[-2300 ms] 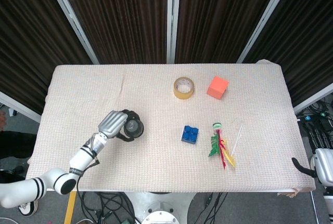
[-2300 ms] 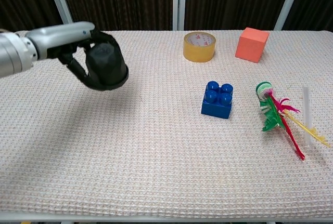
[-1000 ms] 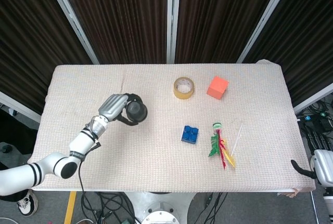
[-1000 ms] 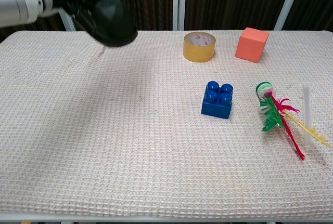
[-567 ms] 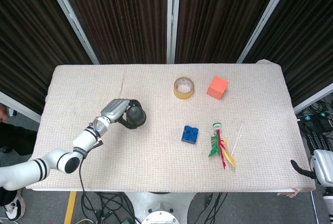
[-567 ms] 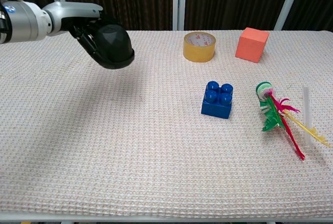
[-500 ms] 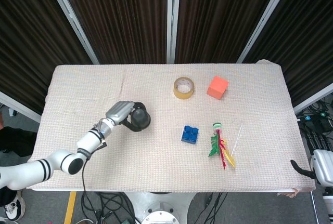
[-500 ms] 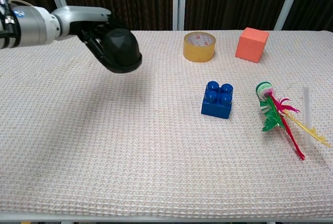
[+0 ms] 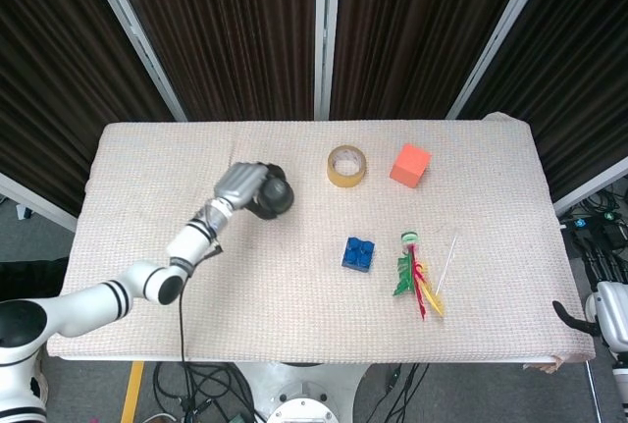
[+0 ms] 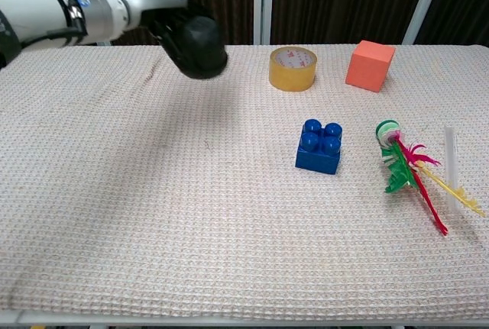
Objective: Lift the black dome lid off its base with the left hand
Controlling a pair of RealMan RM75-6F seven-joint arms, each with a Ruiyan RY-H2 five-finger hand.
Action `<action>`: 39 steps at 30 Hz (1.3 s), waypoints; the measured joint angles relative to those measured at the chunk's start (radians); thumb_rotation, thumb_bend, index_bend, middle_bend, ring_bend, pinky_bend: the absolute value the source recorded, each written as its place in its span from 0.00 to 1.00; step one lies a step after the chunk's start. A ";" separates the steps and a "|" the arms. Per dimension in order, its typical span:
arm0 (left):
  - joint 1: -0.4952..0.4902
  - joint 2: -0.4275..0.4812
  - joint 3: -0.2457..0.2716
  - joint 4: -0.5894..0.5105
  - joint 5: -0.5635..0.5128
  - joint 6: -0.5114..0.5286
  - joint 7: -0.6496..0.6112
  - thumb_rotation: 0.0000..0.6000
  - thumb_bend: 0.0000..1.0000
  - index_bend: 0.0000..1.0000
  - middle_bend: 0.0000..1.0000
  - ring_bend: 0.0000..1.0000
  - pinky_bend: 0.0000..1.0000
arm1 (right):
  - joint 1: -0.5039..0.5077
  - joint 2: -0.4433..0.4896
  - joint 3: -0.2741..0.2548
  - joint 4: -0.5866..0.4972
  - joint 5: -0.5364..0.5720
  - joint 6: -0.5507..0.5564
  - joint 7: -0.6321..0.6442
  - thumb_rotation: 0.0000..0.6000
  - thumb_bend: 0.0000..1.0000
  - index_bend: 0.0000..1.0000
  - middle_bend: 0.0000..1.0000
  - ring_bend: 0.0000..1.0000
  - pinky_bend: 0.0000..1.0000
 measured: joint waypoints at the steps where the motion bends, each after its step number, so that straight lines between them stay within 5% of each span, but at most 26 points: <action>1: 0.002 0.004 -0.005 0.041 -0.027 0.000 0.007 1.00 0.19 0.45 0.48 0.32 0.43 | 0.000 -0.001 0.000 0.000 -0.001 0.001 -0.001 1.00 0.19 0.00 0.01 0.00 0.00; 4: 0.004 0.017 -0.020 0.137 -0.114 -0.007 0.017 1.00 0.19 0.45 0.48 0.32 0.43 | 0.000 -0.003 0.000 0.002 -0.001 -0.001 -0.002 1.00 0.19 0.00 0.01 0.00 0.00; 8: 0.010 0.029 -0.021 0.116 -0.131 -0.034 0.006 1.00 0.19 0.45 0.48 0.32 0.43 | 0.001 -0.007 -0.004 0.005 -0.004 -0.007 -0.003 1.00 0.19 0.00 0.01 0.00 0.00; 16: 0.023 0.029 0.006 -0.319 0.030 -0.070 -0.029 1.00 0.19 0.45 0.48 0.32 0.43 | 0.000 -0.008 -0.003 0.009 -0.001 -0.004 0.000 1.00 0.19 0.00 0.01 0.00 0.00; 20: 0.026 0.029 0.006 -0.423 0.048 -0.059 -0.033 1.00 0.19 0.45 0.48 0.32 0.43 | 0.002 -0.011 -0.002 0.016 0.007 -0.017 0.004 1.00 0.19 0.00 0.01 0.00 0.00; 23: 0.027 0.022 0.003 -0.388 0.023 -0.036 -0.015 1.00 0.19 0.45 0.48 0.32 0.43 | 0.004 -0.014 -0.003 0.018 0.007 -0.022 0.002 1.00 0.19 0.00 0.01 0.00 0.00; 33: 0.039 -0.014 -0.016 0.062 -0.143 0.040 0.057 1.00 0.19 0.45 0.47 0.32 0.42 | 0.004 -0.012 -0.004 0.012 0.005 -0.022 -0.004 1.00 0.19 0.00 0.01 0.00 0.00; 39: 0.058 0.006 0.017 -0.067 -0.086 0.012 0.043 1.00 0.19 0.45 0.47 0.32 0.41 | 0.005 -0.015 -0.006 0.012 0.003 -0.026 -0.009 1.00 0.19 0.00 0.01 0.00 0.00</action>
